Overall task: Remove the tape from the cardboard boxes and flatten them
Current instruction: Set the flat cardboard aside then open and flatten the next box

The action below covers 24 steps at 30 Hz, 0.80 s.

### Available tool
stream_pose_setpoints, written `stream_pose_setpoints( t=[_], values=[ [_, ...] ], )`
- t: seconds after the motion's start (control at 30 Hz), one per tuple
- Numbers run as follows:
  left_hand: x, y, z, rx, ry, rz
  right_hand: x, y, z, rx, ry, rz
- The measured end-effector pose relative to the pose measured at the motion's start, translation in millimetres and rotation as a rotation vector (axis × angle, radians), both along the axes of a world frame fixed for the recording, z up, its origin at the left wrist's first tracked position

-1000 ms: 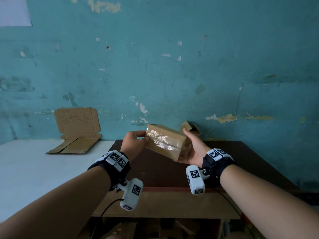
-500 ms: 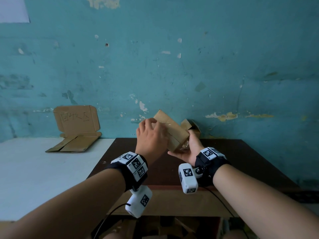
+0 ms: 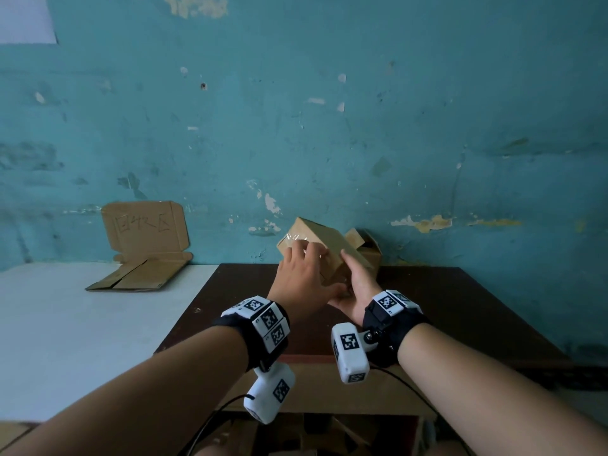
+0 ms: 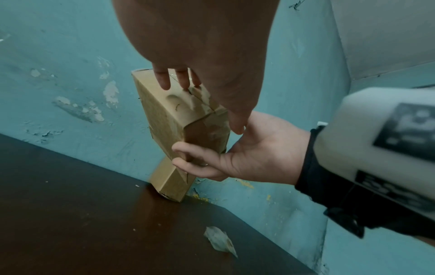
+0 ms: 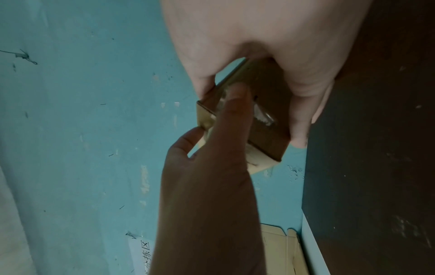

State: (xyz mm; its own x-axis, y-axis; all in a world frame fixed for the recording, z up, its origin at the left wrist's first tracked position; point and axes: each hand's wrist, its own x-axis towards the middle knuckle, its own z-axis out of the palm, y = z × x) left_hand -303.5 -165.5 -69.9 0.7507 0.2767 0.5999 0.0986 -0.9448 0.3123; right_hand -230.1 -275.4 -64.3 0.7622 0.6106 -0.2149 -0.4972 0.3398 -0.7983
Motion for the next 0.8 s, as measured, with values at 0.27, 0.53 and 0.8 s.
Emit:
stream_pose_setpoints(
  t=[0.27,0.53,0.8],
  values=[
    [-2.6,-4.7,-2.7,-0.033,0.025,0.012,-6.1,-1.7,-5.7,-0.074,-0.039,-0.031],
    [1.0,-10.5,-10.2,0.011,0.028,0.048,-11.7,2.6,-10.3,-0.119,-0.051,-0.113],
    [1.2,-9.3,-8.4,-0.014,0.013,0.021,-10.3,-1.2,-8.8,-0.110,-0.033,-0.242]
  ],
)
